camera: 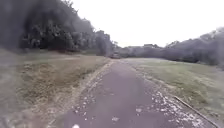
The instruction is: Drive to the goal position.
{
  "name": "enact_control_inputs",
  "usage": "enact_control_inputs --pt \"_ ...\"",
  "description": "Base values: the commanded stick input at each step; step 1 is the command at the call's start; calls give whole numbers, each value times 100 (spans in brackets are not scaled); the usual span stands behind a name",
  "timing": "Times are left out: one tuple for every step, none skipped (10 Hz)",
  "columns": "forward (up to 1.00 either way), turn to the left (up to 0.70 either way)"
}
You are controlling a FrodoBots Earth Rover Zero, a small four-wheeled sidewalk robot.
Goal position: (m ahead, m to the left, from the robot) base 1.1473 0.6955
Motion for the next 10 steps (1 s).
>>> enact_control_inputs --pt "45 0" --pt "45 -2" --pt "45 -5" --pt "45 -7" --pt "45 -10" --pt "45 -13" --pt "45 -15" --pt "45 -18" --pt "45 -21" --pt "45 -23"
